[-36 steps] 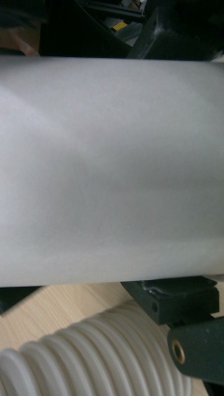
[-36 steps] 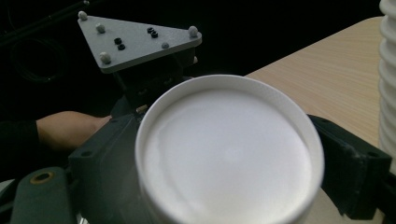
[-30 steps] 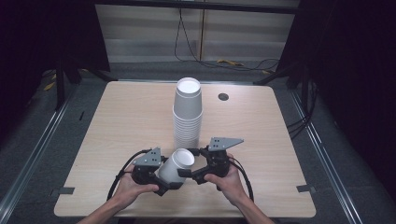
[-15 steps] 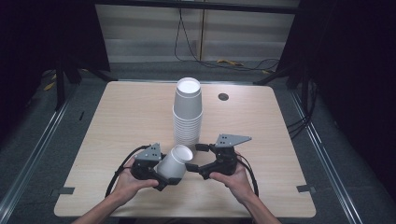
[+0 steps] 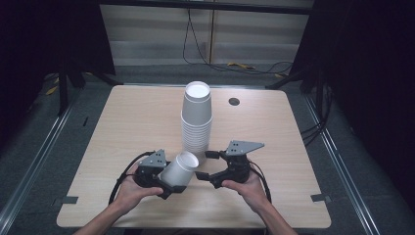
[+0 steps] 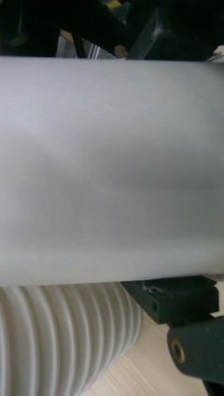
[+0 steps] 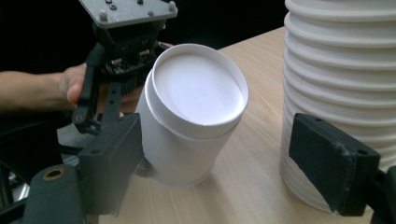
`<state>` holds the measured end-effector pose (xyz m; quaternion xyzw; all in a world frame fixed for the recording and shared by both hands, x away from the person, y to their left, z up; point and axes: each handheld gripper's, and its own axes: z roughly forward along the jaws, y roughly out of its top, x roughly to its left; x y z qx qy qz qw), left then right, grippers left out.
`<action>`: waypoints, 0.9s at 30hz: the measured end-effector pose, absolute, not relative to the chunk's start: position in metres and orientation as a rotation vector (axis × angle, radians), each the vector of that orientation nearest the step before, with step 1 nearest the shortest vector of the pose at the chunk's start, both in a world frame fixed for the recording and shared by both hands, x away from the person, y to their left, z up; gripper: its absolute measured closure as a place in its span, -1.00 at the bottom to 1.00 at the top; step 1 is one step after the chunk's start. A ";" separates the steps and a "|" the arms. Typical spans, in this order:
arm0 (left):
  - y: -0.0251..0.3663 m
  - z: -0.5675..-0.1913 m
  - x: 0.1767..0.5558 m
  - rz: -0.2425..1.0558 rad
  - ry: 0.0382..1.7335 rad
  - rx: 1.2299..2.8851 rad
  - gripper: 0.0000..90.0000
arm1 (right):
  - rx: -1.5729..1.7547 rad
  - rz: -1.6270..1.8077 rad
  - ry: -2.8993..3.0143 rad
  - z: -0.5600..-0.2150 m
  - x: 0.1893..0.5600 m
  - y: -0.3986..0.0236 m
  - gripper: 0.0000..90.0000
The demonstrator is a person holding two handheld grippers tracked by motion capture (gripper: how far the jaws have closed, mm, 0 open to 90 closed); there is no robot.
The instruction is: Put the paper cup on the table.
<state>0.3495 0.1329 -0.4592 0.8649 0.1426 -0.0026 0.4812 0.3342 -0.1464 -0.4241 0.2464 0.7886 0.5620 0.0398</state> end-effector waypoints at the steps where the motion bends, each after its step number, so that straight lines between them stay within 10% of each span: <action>1: 0.134 -0.458 0.349 -0.002 0.347 2.114 -0.67 | 0.753 1.705 2.421 -0.424 0.334 -0.146 -0.58; 27: 0.132 -0.441 0.354 0.062 0.282 2.327 -0.66 | 0.636 1.504 2.686 -0.418 0.335 -0.147 -0.69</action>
